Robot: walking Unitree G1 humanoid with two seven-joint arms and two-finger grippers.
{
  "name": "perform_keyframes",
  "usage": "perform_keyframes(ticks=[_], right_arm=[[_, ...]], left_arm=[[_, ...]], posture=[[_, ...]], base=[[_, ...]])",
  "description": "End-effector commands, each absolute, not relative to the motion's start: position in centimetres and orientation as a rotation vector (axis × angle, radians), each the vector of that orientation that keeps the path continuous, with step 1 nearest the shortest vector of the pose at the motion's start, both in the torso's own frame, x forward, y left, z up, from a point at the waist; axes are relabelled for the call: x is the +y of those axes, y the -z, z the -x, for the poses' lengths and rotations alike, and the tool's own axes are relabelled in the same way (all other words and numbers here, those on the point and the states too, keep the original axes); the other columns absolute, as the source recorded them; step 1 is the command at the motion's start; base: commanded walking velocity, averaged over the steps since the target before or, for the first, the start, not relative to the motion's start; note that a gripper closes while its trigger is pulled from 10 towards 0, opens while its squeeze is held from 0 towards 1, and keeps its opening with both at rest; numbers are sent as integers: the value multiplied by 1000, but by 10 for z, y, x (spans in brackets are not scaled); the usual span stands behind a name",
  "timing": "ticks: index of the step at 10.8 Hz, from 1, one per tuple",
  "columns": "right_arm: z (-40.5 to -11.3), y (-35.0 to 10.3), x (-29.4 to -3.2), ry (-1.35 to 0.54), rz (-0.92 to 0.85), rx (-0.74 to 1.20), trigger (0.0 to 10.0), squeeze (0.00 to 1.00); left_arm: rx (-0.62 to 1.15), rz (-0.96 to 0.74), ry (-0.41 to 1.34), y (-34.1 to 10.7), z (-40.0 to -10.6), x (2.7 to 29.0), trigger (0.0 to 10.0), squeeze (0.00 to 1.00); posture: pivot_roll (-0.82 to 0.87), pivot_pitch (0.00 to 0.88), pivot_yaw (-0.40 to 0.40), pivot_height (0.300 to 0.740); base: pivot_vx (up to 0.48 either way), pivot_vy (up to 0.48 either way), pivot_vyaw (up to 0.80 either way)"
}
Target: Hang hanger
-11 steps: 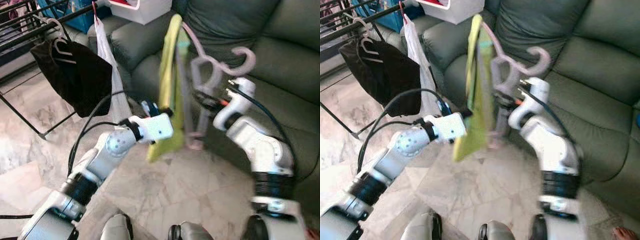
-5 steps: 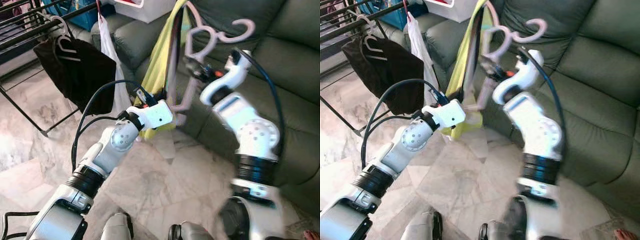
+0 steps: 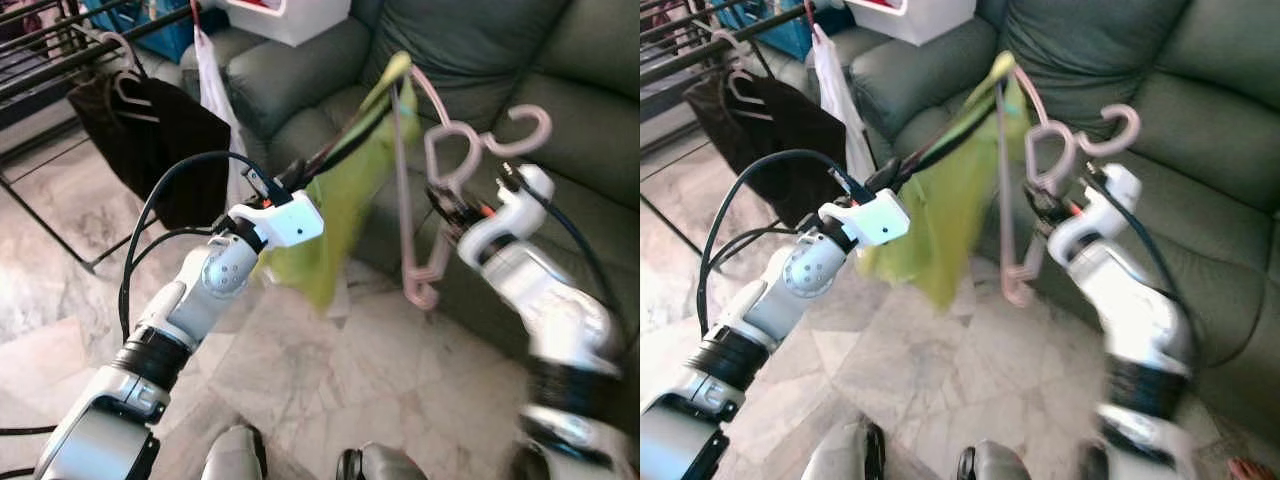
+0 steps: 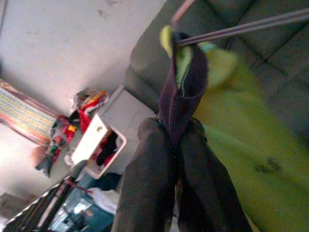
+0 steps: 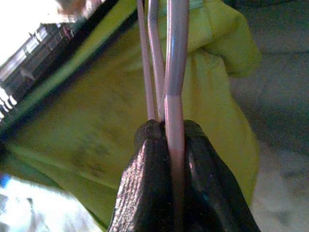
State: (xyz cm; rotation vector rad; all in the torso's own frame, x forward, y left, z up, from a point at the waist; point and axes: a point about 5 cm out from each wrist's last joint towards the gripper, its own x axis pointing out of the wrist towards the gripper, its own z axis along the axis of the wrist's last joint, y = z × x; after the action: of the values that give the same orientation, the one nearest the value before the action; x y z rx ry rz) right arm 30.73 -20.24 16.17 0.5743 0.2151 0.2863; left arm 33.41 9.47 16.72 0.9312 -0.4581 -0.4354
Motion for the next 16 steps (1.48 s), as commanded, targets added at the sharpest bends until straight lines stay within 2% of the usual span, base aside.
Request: perform_keyframes(ticks=[1,3,5,8,13,16], right_arm=[[-303,-165,-206,-295,-543,208,10000,0],[-303,-165,-206,-295,-543,208,10000,0],[-249,-118,-217,-496,-322,509,10000,0],[-213,-94,-221,-667,-118,730,10000,0],[-224,-105,-222,-830,182,653,10000,0],[-229,-112,-217,-904,228,608,10000,0]], left_arm=[[-478,-945,421,-171,-335,98,10000,0],[-478,-945,421,-171,-335,98,10000,0],[-427,-991,439,-170,-345,108,10000,0],[-356,-968,431,-167,-354,114,10000,0],[-264,-928,531,-151,-355,108,10000,0],[-268,-915,567,-150,-354,104,10000,0]], posture=[[-67,77,-54,740],[-67,77,-54,740],[-76,80,-52,740],[-81,83,-45,740],[-81,85,-37,740],[-81,84,-36,740]], base=[[0,0,0],[0,0,0],[0,0,0],[0,0,0],[0,0,0],[0,0,0]])
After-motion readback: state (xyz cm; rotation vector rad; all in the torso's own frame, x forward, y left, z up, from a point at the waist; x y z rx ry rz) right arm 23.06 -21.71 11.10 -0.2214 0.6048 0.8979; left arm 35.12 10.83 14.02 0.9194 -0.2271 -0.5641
